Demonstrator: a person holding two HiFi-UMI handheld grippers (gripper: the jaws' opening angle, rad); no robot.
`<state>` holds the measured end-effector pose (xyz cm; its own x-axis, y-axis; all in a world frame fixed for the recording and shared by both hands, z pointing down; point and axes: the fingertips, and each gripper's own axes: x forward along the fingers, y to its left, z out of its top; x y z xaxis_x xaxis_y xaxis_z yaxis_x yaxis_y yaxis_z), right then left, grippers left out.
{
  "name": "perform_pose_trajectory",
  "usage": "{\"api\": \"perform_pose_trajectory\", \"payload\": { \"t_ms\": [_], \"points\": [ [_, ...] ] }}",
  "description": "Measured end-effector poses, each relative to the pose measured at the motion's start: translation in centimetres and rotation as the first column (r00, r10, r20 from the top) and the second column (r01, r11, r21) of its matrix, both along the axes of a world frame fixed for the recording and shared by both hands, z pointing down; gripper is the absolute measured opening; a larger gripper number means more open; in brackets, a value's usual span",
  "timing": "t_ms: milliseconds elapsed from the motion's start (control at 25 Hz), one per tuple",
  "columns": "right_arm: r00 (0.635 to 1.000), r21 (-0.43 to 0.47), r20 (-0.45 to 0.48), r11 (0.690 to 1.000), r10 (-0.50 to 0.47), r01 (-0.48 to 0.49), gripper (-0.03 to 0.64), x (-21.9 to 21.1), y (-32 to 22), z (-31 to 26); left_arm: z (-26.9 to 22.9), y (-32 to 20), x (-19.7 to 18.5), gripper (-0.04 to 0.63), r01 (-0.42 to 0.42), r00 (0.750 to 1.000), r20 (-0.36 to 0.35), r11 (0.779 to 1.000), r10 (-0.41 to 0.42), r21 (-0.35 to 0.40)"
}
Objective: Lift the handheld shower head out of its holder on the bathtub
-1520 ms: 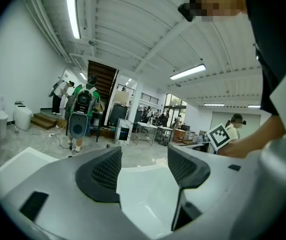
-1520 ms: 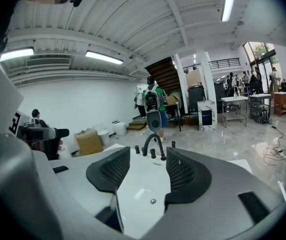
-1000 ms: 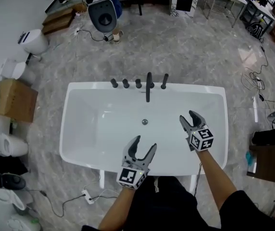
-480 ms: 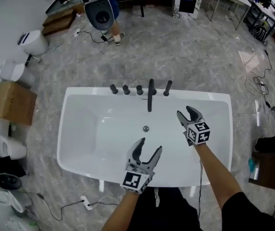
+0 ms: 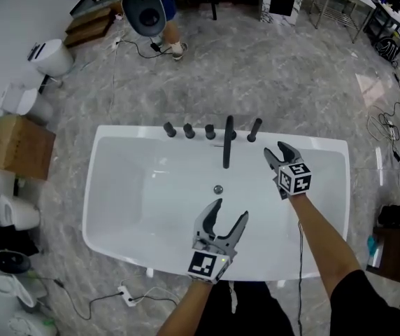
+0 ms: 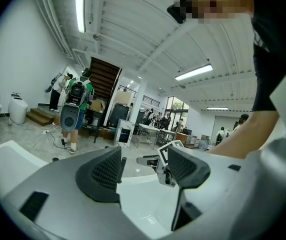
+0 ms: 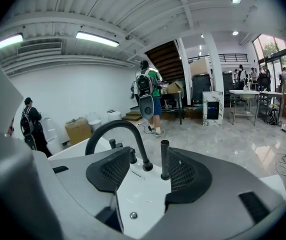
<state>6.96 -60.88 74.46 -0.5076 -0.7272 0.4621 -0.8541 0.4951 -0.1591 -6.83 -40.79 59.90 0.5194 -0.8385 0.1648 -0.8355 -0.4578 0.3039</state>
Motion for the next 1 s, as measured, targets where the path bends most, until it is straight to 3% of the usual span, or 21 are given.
{"api": "perform_pose_trajectory", "payload": {
  "t_ms": [520,1000],
  "points": [
    [1.000,-0.041,-0.012,0.999,-0.006,0.005,0.202,-1.5,-4.9,5.9,2.3,-2.3,0.9,0.270,0.020,0.999,-0.030,1.000,-0.020,-0.006],
    [0.998,-0.074,-0.051,0.997,0.027,-0.031,0.219,-2.0,-8.6,10.2,4.6,-2.8,-0.7,0.270,0.048,0.997,-0.052,0.998,-0.050,-0.027]
  ]
}}
